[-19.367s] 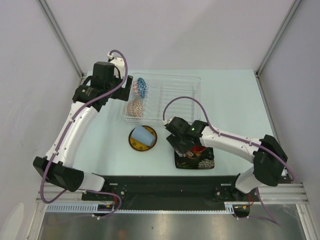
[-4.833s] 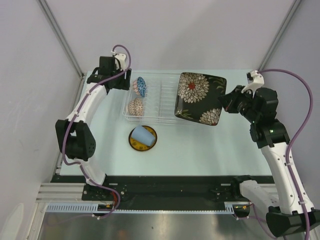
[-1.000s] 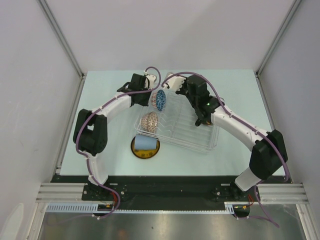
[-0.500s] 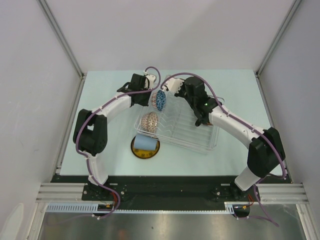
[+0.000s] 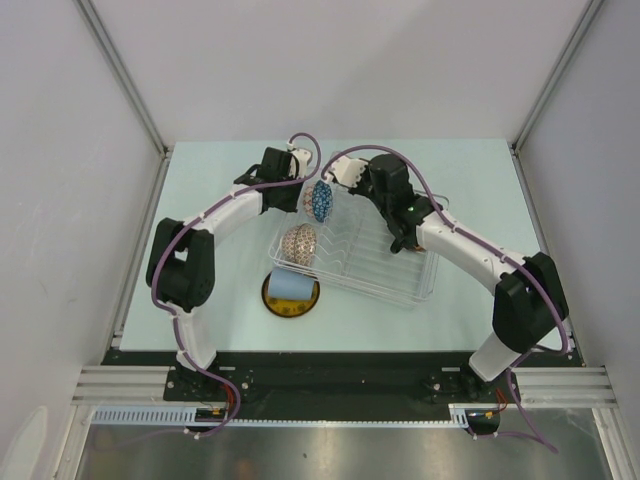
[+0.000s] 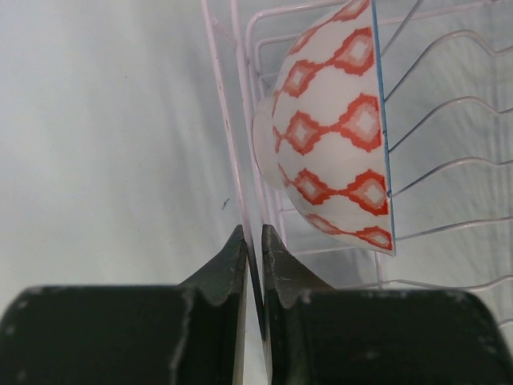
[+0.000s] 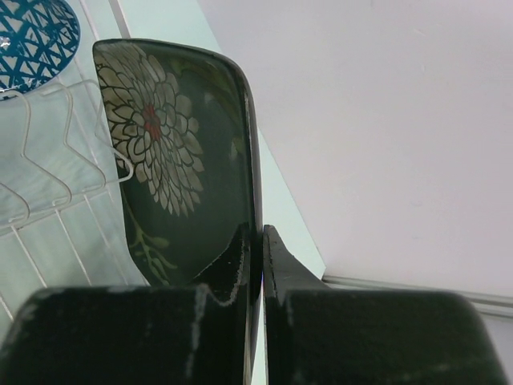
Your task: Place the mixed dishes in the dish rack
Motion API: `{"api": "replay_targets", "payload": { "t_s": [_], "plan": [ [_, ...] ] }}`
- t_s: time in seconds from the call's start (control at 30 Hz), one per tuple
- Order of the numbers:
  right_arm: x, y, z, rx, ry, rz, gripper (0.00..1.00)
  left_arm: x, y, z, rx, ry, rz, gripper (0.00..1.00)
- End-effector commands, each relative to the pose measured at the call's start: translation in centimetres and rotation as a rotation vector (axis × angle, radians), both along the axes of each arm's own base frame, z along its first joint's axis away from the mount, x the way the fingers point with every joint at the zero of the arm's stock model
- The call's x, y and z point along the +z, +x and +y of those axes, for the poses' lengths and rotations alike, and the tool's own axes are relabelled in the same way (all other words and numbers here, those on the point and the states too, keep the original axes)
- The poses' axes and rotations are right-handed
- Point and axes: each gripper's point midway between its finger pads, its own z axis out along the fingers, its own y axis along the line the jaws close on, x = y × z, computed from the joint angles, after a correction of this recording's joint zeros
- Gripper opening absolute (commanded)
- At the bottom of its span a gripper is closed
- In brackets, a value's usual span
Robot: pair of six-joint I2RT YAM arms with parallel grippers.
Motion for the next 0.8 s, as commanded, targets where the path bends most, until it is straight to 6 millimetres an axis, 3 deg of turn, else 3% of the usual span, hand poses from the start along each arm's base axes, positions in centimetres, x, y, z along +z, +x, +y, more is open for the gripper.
{"api": "replay_targets", "payload": {
  "t_s": [0.0, 0.27, 0.5, 0.77],
  "plan": [
    [4.3, 1.4, 1.4, 0.004, 0.11, -0.15, 0.0, -0.1, -1.7, -0.8, -0.065, -0.01, 0.039, 0.12],
    [1.1, 2.7, 2.5, 0.007, 0.088, -0.109, 0.0, -0.3, -1.7, -0.6, -0.065, -0.016, 0.044, 0.12],
    [0.3, 3.4, 3.0, -0.01, 0.08, -0.101, 0.0, -0.6, -1.9, -0.3, -0.062, -0.014, 0.047, 0.11],
    [1.4, 3.5, -0.8, -0.092, 0.114, -0.075, 0.0, -1.0, -2.0, -0.2, -0.061, -0.017, 0.053, 0.11]
  ]
}}
